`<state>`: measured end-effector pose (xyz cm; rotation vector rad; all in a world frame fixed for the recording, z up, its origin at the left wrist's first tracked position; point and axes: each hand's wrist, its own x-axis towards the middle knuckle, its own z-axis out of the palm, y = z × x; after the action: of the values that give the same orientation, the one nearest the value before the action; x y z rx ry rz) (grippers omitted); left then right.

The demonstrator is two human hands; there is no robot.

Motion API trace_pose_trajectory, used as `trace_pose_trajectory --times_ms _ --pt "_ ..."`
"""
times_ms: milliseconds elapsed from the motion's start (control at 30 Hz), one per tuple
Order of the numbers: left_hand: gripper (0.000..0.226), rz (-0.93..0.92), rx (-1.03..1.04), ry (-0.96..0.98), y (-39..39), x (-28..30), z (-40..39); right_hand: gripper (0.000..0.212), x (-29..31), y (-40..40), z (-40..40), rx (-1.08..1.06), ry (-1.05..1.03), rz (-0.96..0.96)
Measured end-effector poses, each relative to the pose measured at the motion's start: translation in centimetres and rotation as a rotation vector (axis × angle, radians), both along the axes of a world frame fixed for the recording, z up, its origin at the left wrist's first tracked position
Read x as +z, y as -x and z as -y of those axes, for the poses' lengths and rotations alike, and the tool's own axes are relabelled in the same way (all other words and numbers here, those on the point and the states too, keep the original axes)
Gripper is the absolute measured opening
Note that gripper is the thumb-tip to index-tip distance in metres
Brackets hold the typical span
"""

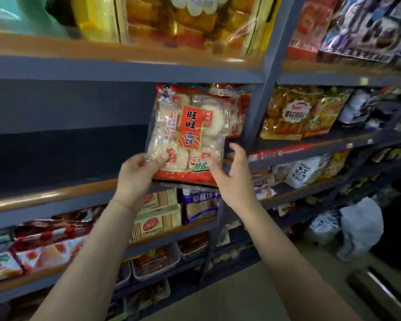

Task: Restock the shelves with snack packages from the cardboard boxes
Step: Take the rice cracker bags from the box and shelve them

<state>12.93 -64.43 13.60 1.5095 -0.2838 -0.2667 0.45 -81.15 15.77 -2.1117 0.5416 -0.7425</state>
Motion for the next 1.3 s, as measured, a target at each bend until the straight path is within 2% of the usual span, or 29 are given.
trace_pose_trajectory --times_ms 67,133,233,367,467,567,667,800,967,1033,1133,1200,1300 --pt "0.039 -0.045 0.003 0.023 -2.3 0.1 1.5 0.072 -0.1 -3.8 1.5 0.054 -0.324 -0.076" --pt "0.041 -0.035 -0.006 0.015 -4.7 0.4 2.7 0.077 -0.5 -7.2 3.1 0.069 -0.419 -0.067" --pt "0.057 0.043 0.004 -0.075 -8.2 1.2 4.2 0.080 -0.3 -10.9 5.0 0.057 -0.412 -0.019" --pt "0.042 0.178 0.092 -0.154 -12.8 1.7 7.3 0.075 0.7 -15.8 7.7 0.032 -0.357 0.024" --pt "0.018 0.219 0.115 -0.290 -16.1 1.2 9.9 0.069 0.4 -19.3 9.8 -0.061 -0.172 -0.047" --pt "0.030 0.148 0.171 -0.301 -19.3 0.5 12.1 0.062 0.1 -22.1 11.5 -0.139 -0.031 -0.146" --pt "0.014 0.112 0.177 -0.234 -21.7 -0.3 14.5 0.061 -0.8 -25.0 13.2 -0.142 -0.081 -0.138" --pt "0.026 0.082 0.154 -0.126 -23.8 -0.5 17.3 0.060 -1.5 -28.5 14.7 -0.187 -0.183 -0.069" --pt "0.012 0.073 0.167 -0.168 -25.4 -0.8 17.9 0.076 -1.9 -30.8 14.9 -0.213 -0.234 -0.033" --pt "0.015 0.058 0.175 -0.146 -25.5 -0.7 17.9 0.081 -2.1 -31.3 14.8 -0.217 -0.280 0.015" --pt "0.014 0.113 0.143 -0.215 -25.5 -0.5 18.0 0.079 -2.0 -31.4 14.7 -0.201 -0.300 0.035" --pt "0.014 0.114 0.160 -0.217 -25.4 -0.6 18.0 0.069 -1.8 -31.4 14.6 -0.188 -0.285 0.003" --pt "0.029 0.096 0.169 -0.195 -23.6 -0.1 17.5 0.063 -1.5 -30.6 14.0 -0.174 -0.260 -0.056"
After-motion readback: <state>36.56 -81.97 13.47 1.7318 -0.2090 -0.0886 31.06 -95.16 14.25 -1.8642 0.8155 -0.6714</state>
